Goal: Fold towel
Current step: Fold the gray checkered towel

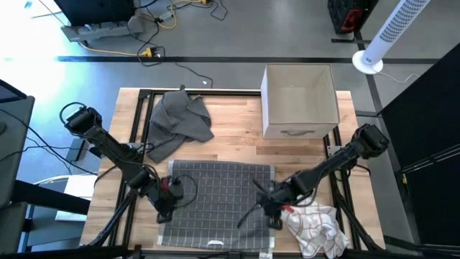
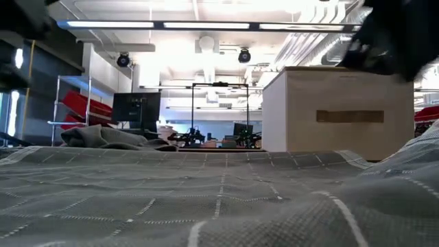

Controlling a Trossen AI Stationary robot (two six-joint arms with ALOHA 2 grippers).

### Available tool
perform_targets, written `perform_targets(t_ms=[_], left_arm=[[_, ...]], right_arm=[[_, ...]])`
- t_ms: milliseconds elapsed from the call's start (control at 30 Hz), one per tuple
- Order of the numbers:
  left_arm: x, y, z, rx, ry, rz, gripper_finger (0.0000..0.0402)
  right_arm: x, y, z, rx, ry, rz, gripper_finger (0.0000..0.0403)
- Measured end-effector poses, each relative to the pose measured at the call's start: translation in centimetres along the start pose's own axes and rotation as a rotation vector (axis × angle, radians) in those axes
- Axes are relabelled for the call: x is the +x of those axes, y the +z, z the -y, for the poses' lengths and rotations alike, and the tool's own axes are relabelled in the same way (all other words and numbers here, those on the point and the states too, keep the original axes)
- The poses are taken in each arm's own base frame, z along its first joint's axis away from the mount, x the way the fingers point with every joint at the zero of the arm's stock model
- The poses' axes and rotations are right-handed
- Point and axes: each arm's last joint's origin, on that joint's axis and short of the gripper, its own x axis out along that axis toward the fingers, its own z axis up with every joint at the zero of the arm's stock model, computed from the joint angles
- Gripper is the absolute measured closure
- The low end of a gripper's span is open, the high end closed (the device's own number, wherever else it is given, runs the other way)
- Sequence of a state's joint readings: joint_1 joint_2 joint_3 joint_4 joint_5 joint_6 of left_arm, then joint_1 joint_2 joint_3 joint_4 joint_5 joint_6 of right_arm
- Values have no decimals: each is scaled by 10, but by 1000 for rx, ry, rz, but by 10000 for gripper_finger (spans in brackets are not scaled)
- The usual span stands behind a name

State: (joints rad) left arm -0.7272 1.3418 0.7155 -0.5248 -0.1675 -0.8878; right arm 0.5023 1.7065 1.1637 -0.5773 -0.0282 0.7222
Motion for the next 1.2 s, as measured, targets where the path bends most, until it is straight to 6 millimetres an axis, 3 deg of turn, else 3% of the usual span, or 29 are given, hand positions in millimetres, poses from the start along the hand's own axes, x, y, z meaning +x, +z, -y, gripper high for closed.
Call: perform_targets(t_ms=[133, 233, 333, 567, 700, 867, 1000, 1200], left_arm=[[11, -2, -24, -43, 186, 87, 345], [21, -4, -38, -76, 201, 102, 372], [30, -7, -49, -100, 196, 102, 395], [37, -21, -70, -153, 278, 45, 400], [36, -27, -76, -166, 338, -2, 401], [33, -30, -79, -172, 379, -40, 401], [25, -34, -82, -165, 396, -107, 401], [1, -31, -83, -184, 405, -171, 401]], right_arm=[[10, 8, 31, 78, -117, 6, 376], [21, 7, 59, 181, -160, 5, 399], [28, 4, 80, 262, -190, 6, 397], [38, -2, 110, 349, -235, 19, 402], [35, 5, 121, 384, -303, 83, 403], [19, 30, 116, 316, -275, 102, 403], [-14, 44, 86, 140, -185, 17, 403], [-67, 29, 46, 55, -88, 14, 403]])
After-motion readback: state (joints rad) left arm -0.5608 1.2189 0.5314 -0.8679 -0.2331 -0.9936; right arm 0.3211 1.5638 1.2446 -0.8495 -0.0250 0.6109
